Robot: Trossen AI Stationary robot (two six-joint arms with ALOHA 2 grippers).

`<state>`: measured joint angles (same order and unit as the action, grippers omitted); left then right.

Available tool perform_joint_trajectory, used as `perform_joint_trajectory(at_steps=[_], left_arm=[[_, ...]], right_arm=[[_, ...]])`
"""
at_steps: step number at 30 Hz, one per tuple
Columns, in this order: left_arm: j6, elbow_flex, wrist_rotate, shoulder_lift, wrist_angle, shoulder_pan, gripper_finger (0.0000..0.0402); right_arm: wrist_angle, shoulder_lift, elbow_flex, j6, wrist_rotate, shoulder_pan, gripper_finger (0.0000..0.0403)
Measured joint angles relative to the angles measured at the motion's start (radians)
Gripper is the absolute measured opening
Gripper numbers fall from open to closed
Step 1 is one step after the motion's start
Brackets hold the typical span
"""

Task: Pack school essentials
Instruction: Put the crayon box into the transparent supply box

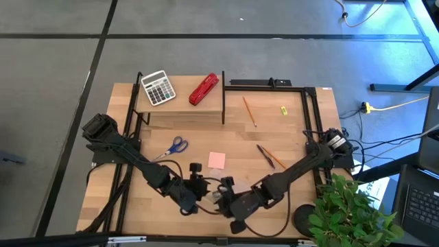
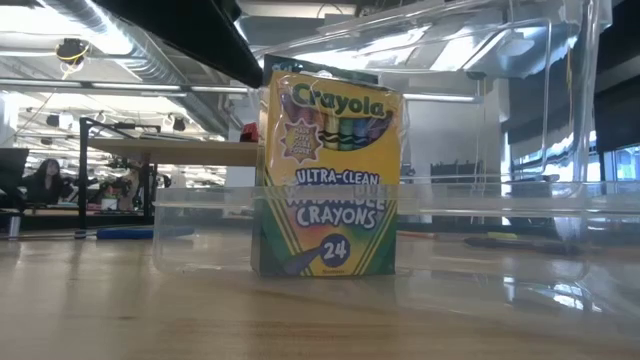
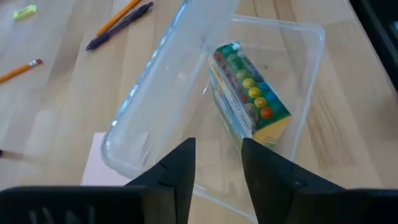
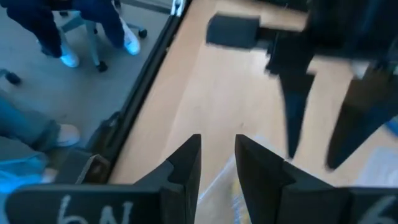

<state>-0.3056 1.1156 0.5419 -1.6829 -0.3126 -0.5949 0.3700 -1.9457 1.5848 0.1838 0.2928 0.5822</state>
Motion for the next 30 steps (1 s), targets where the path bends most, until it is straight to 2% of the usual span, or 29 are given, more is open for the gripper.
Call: perform_joint_trajectory(at_steps=[7, 11, 18, 30], left_arm=[[0.072, 0.000, 0.086, 0.000, 0.000, 0.002, 0.0124], [0.103, 0.000, 0.092, 0.000, 0.002, 0.018, 0.0124], [0.107, 0.000, 0.092, 0.000, 0.017, 0.049, 0.0124], [0.107, 0.000, 0.092, 0.000, 0.018, 0.079, 0.0124]], right_arm=[[0.060, 0.000, 0.000, 0.131, 0.003, 0.030, 0.0101], [0.096, 0.000, 0.000, 0.181, 0.031, 0.036, 0.0101], [0.140, 0.000, -0.001, 0.178, 0.115, 0.036, 0.0101], [0.152, -0.026, -0.002, 0.096, 0.136, 0.000, 0.0101]])
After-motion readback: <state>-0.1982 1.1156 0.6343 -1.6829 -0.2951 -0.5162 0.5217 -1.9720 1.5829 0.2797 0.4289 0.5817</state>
